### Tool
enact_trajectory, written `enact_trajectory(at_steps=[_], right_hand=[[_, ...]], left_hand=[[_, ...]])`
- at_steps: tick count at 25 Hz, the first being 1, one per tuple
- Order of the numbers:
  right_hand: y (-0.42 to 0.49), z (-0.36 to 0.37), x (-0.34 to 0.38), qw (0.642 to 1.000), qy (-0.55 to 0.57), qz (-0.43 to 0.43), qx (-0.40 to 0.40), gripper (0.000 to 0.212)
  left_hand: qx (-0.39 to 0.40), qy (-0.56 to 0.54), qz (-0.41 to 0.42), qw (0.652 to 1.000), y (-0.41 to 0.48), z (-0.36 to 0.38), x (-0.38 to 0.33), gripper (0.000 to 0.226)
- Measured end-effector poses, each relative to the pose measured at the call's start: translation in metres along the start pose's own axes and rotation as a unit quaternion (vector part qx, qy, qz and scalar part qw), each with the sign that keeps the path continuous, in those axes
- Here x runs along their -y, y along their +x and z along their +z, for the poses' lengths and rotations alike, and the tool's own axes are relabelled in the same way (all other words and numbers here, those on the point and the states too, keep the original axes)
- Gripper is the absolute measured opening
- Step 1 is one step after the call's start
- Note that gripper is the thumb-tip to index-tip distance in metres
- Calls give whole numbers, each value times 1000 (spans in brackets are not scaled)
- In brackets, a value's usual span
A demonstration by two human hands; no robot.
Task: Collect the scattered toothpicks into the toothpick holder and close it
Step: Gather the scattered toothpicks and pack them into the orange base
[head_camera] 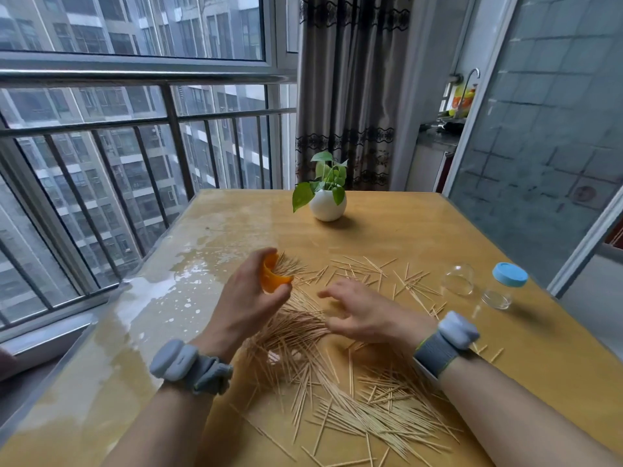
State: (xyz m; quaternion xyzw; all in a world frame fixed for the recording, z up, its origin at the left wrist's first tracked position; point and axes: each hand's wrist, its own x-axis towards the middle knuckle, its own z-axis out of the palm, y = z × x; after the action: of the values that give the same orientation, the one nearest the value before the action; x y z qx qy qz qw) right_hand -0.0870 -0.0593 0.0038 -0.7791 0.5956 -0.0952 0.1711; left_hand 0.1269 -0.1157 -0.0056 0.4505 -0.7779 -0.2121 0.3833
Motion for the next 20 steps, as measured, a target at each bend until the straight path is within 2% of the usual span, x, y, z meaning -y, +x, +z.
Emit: enact_trajectory(at_steps=[2,4,7,9,20], right_hand=[[20,0,20,995,-59,-36,72,71],[34,2,32,987,-116,-41,105,76],[44,4,41,979,-174,-25,99,63],[44,1,47,977,-185,-20,100,52],[39,3,59,972,-229,-7,52,22]], left_hand=[[-14,11,-10,1000,-1,-6,11,64],[-21,18,-3,1000,-3,-5,13,63],[-32,22,7,999,-2,-3,9,64],[-41,23,10,999,-2,-2,9,65],[-44,30,9,999,-5,1,8,65]])
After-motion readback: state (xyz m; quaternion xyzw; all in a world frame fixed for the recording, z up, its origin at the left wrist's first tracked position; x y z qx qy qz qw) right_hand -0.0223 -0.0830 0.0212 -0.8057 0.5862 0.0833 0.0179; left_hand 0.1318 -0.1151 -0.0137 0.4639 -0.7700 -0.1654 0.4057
